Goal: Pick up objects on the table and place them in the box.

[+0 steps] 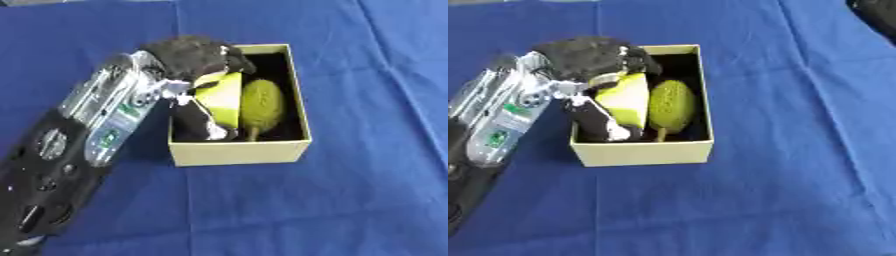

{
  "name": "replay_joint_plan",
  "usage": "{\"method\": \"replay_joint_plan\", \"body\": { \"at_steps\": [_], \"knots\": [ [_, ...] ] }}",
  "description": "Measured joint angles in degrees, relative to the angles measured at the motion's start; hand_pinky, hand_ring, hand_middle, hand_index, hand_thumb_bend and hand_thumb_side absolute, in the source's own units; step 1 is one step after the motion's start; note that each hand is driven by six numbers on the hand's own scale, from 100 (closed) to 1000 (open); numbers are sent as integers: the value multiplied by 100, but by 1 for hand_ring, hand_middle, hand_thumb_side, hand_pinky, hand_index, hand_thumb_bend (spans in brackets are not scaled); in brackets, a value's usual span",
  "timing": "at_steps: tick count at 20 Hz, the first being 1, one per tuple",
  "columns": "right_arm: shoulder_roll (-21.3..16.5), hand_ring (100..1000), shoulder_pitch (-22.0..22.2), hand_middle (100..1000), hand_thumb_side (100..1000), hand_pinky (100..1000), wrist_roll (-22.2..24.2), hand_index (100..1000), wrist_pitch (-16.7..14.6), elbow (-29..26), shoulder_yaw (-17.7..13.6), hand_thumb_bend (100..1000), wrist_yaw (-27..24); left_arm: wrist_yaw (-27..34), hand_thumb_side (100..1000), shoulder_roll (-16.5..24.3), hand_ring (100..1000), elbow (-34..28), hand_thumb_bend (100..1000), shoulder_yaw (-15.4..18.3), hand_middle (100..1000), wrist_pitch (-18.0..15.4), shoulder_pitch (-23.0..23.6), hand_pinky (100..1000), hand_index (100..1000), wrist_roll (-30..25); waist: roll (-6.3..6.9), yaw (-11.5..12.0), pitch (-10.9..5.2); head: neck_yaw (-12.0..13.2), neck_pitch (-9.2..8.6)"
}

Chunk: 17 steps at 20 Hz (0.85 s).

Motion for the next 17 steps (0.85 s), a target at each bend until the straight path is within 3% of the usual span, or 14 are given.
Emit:
{"method": "replay_joint_plan", "body": {
  "at_steps": [9,14,16,17],
  "knots": [
    [0,766,-8,742,621,842,-100,791,-14,0,-64,136,-6,1062,487,475,864,-838,368,694,783,432,-216,842,908,20,1,30,-29,-97,48],
    [-1,766,0,742,617,842,-157,791,-8,0,-112,137,-6,1406,408,779,833,-1475,283,1144,759,731,-83,818,887,283,-7,83,-30,-137,52],
    [-2,767,4,743,616,841,-186,792,-14,0,-138,136,-6,1573,400,958,819,-1757,227,1332,749,905,81,808,879,542,-17,120,-30,-147,71],
    [-5,767,6,744,614,841,-207,792,-15,0,-149,135,-6,1681,469,1061,812,-1877,134,1434,745,1006,186,799,875,744,-25,137,-30,-154,83]
  ]
}}
